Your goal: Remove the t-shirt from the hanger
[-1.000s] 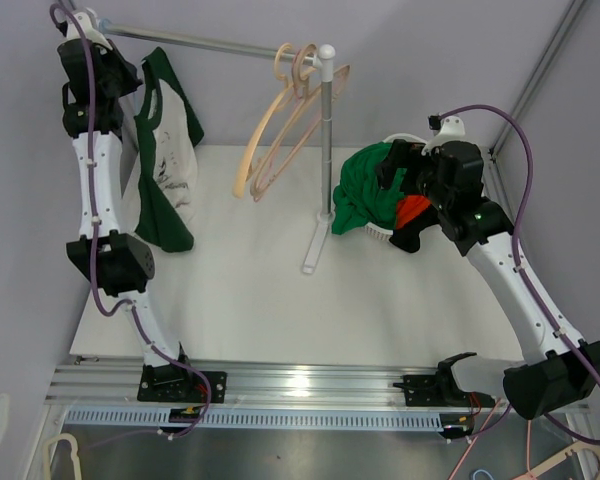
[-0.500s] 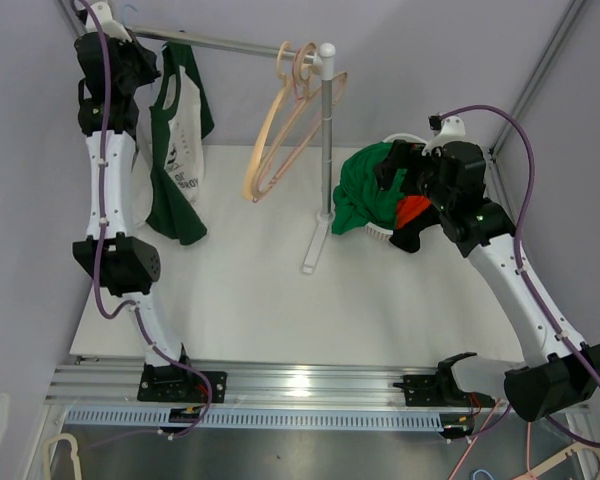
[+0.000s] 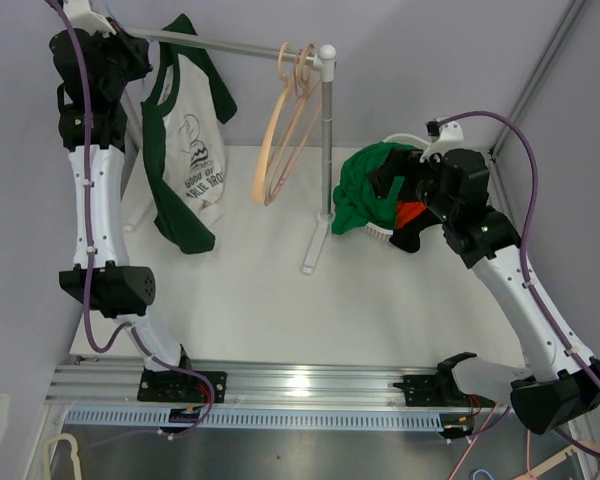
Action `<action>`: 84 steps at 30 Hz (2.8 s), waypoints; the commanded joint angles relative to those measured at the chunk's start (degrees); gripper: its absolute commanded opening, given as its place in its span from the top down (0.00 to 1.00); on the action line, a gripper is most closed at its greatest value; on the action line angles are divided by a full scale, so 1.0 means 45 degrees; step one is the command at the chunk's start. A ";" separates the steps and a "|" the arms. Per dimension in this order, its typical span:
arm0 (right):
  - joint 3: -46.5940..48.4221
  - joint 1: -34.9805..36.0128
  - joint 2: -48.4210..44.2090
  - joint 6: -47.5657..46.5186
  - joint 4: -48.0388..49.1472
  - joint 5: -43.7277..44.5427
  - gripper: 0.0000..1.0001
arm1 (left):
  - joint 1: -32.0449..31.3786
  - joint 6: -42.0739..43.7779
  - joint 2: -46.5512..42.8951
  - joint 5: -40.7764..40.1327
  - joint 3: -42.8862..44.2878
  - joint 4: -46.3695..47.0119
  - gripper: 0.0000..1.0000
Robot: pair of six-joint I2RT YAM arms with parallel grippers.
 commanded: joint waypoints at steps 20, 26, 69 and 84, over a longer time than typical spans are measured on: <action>0.0530 0.9571 0.3794 -0.2250 0.6583 -0.2880 0.02 | -0.3964 -0.0619 -0.6428 -0.6001 -0.5767 -0.1262 0.99; 0.0510 1.0530 0.5823 -0.2739 0.9511 -0.1943 0.00 | -0.4765 -0.0794 -0.7228 -0.6159 -0.5882 -0.2258 0.99; -0.3961 1.1587 0.2412 0.0504 0.6845 0.2699 1.00 | -0.4434 -0.1265 -1.3451 -0.1568 -0.9885 -0.5031 0.99; -0.2249 1.4003 -0.3036 -0.2672 0.3291 0.6687 1.00 | -0.4434 -0.1048 -1.7270 -0.3406 -1.2133 -0.4584 0.99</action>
